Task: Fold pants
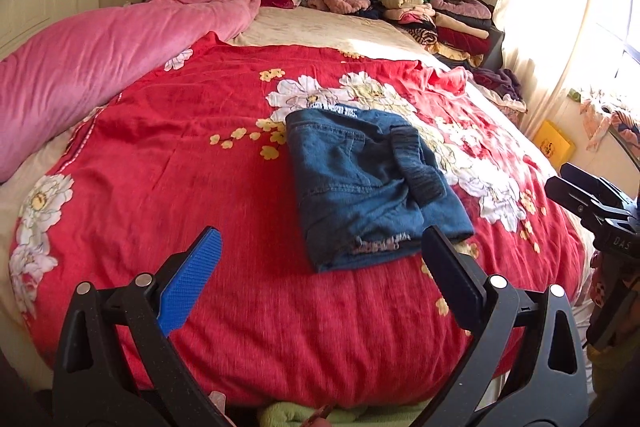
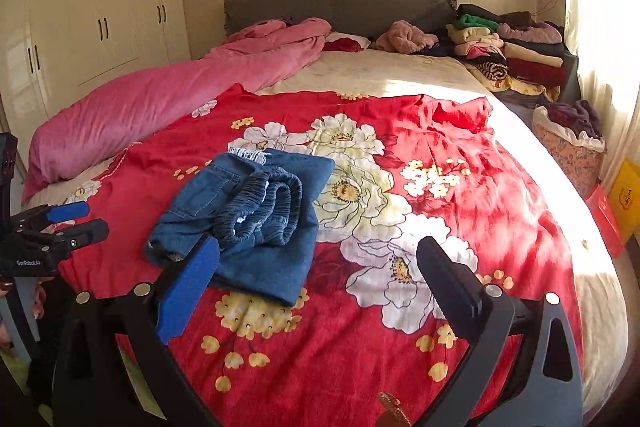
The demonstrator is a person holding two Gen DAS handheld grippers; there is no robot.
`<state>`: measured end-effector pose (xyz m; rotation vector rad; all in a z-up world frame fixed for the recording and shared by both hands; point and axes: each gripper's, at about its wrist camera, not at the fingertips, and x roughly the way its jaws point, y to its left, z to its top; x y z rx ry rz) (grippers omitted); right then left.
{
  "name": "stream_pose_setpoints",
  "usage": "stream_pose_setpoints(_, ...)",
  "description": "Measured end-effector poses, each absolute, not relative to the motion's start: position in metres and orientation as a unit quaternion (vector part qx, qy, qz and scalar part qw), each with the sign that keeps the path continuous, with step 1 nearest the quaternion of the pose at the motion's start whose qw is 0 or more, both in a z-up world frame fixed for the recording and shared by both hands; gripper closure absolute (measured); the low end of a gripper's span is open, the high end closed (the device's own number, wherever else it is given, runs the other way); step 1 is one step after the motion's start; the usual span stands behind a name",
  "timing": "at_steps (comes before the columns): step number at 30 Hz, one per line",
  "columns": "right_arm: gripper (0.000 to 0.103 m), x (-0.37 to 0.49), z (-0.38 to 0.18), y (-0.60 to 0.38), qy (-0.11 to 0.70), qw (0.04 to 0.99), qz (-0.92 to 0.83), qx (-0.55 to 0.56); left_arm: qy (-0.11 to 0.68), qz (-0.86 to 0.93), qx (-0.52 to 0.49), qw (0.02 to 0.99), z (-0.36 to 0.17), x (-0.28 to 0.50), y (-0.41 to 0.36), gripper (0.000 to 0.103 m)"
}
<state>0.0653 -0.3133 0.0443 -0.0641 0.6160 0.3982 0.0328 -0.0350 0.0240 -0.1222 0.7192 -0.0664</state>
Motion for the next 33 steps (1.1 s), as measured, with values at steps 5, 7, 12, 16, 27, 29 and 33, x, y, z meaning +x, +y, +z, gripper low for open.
stream_pose_setpoints(5, 0.005, 0.056, 0.02, -0.308, 0.333, 0.922, 0.195, -0.035, 0.368, -0.033, -0.065, 0.927, 0.01, 0.02, -0.033, 0.009)
stream_pose_setpoints(7, 0.005, 0.053, 0.007, -0.305, 0.356, 0.912, 0.2, -0.037, 0.378, -0.029, -0.069, 0.923, 0.003, 0.019, -0.031, 0.009)
stream_pose_setpoints(12, 0.005, 0.052, -0.009, -0.301, 0.379, 0.905, 0.193, -0.026, 0.392, -0.024, -0.071, 0.917, -0.009, 0.019, -0.031, 0.009)
stream_pose_setpoints(16, 0.005, 0.053, -0.007, -0.298, 0.375, 0.907, 0.191, -0.029, 0.4, -0.022, -0.07, 0.914, -0.014, 0.019, -0.032, 0.009)
stream_pose_setpoints(27, 0.005, 0.055, -0.006, -0.299, 0.374, 0.907, 0.19, -0.027, 0.4, -0.016, -0.068, 0.914, -0.013, 0.018, -0.032, 0.01)
stream_pose_setpoints(29, 0.005, 0.055, -0.006, -0.299, 0.374, 0.907, 0.191, -0.027, 0.4, -0.017, -0.068, 0.914, -0.013, 0.019, -0.032, 0.009)
stream_pose_setpoints(33, 0.005, 0.055, -0.006, -0.299, 0.374, 0.908, 0.19, -0.027, 0.403, -0.014, -0.067, 0.913, -0.014, 0.018, -0.032, 0.009)
